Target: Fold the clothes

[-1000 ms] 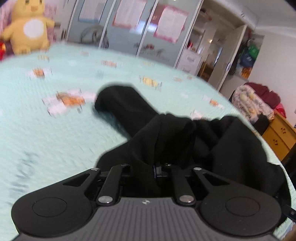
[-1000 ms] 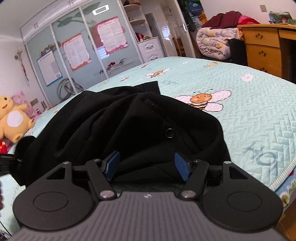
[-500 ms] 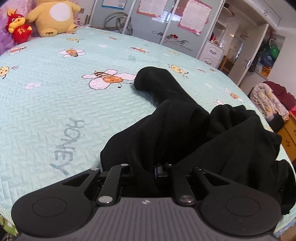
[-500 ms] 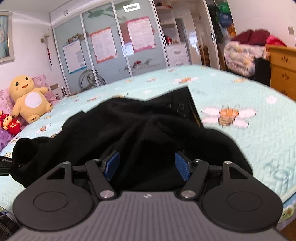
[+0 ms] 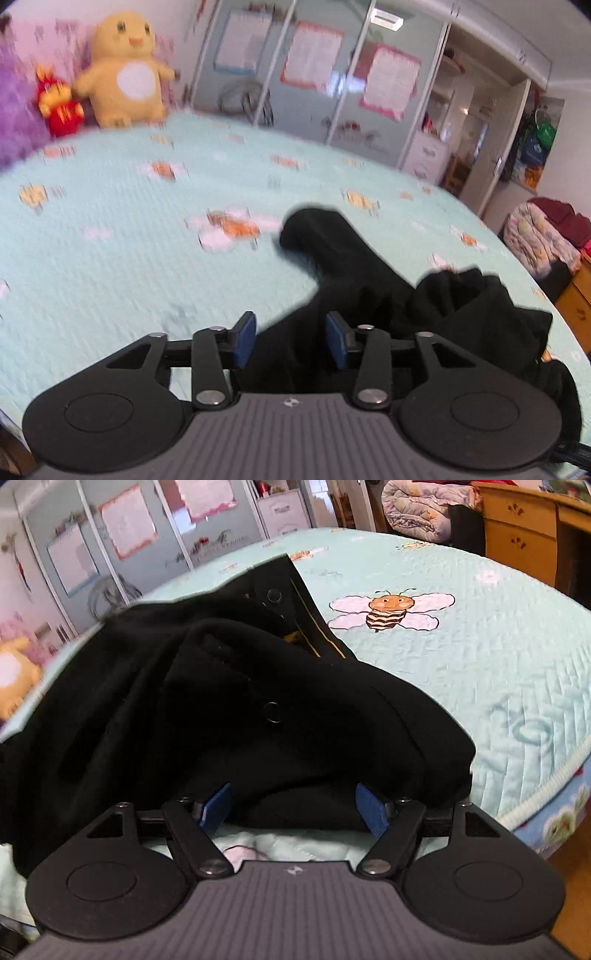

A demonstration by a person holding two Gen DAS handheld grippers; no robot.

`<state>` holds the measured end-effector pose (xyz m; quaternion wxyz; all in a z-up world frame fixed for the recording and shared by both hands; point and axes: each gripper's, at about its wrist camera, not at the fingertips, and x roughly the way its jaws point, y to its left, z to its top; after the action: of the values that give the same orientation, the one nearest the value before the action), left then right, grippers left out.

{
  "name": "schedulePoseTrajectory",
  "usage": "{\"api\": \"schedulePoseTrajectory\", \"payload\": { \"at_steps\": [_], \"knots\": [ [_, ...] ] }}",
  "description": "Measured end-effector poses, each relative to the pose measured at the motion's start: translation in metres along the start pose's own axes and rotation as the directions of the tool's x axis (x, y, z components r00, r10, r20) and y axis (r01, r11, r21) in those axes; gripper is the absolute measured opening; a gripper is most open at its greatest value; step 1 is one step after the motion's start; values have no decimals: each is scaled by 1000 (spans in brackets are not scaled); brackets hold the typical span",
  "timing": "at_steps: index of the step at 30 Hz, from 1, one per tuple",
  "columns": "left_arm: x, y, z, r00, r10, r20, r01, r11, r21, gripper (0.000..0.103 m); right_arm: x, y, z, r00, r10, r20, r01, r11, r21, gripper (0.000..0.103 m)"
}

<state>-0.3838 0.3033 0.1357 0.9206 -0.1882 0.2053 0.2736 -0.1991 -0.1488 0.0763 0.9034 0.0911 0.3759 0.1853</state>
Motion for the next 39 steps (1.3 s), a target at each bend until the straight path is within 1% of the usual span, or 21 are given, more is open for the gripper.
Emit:
{"api": "schedulePoseTrajectory", "payload": {
  "at_steps": [1, 3, 5, 7, 9, 12, 14, 16, 18, 19, 20, 21, 22, 23, 24, 26, 28, 30, 33, 36, 39],
  "knots": [
    [-4, -1, 3, 1000, 10, 26, -11, 1000, 7, 57, -5, 2, 2, 1000, 17, 16, -17, 1000, 1, 74],
    [-12, -3, 6, 998, 7, 62, -8, 1000, 19, 58, -15, 6, 8, 996, 69, 51, -70, 997, 13, 74],
    [-16, -8, 7, 997, -39, 69, 35, 998, 55, 59, -20, 12, 16, 990, 108, 88, -109, 994, 3, 74],
    [-19, -15, 7, 994, -88, 65, 82, 992, 96, 61, -19, 21, 22, 987, 113, 116, -110, 993, -36, 74],
    [-18, -25, 3, 991, -128, 45, 121, 985, 127, 63, -15, 28, 29, 985, 107, 136, -100, 993, -57, 74],
    [-11, -34, -6, 984, -176, 4, 174, 973, 149, 65, -2, 34, 38, 982, 98, 161, -92, 995, -44, 74],
    [-4, -39, -12, 983, -184, -23, 186, 969, 163, 67, 7, 37, 44, 983, 88, 161, -85, 996, -25, 74],
    [2, -44, -17, 982, -182, -48, 187, 967, 174, 67, 20, 41, 47, 987, 87, 135, -85, 996, -22, 76],
    [8, -47, -22, 981, -181, -74, 192, 965, 178, 67, 29, 43, 40, 987, 96, 130, -92, 995, -41, 76],
    [11, -49, -25, 979, -184, -88, 197, 964, 179, 67, 33, 45, 39, 985, 110, 136, -102, 993, -62, 73],
    [14, -50, -27, 977, -185, -103, 201, 963, 180, 67, 36, 46, 37, 983, 115, 142, -103, 991, -87, 60],
    [16, -52, -30, 976, -185, -117, 204, 962, 181, 67, 39, 47, 35, 982, 112, 150, -95, 989, -116, 45],
    [18, -54, -32, 974, -186, -130, 208, 961, 182, 67, 42, 46, 34, 982, 113, 152, -92, 986, -139, 37],
    [19, -55, -33, 972, -187, -140, 211, 961, 182, 67, 44, 43, 32, 980, 131, 147, -110, 983, -145, 16],
    [20, -56, -34, 971, -188, -146, 213, 960, 181, 67, 42, 38, 30, 977, 154, 147, -133, 981, -140, 12],
    [17, -56, -33, 970, -198, -144, 222, 959, 177, 67, 31, 31, 24, 971, 173, 163, -151, 979, -138, 10],
    [13, -55, -30, 969, -210, -132, 231, 957, 173, 67, 10, 28, 17, 968, 174, 183, -145, 976, -160, 9],
    [8, -51, -24, 970, -223, -93, 236, 959, 157, 68, -15, 28, 9, 966, 179, 188, -147, 974, -174, 8],
    [5, -44, -14, 969, -243, -45, 246, 964, 99, 71, -48, 25, -5, 969, 177, 171, -139, 967, -212, 7],
    [11, -42, -10, 968, -247, -39, 249, 967, 56, 72, -45, 18, -20, 986, 138, 88, -114, 964, -239, 7],
    [17, -47, -13, 966, -250, -67, 255, 964, 76, 72, -22, 5, -28, 996, 91, -11, -92, 986, -142, 5]
  ]
}}
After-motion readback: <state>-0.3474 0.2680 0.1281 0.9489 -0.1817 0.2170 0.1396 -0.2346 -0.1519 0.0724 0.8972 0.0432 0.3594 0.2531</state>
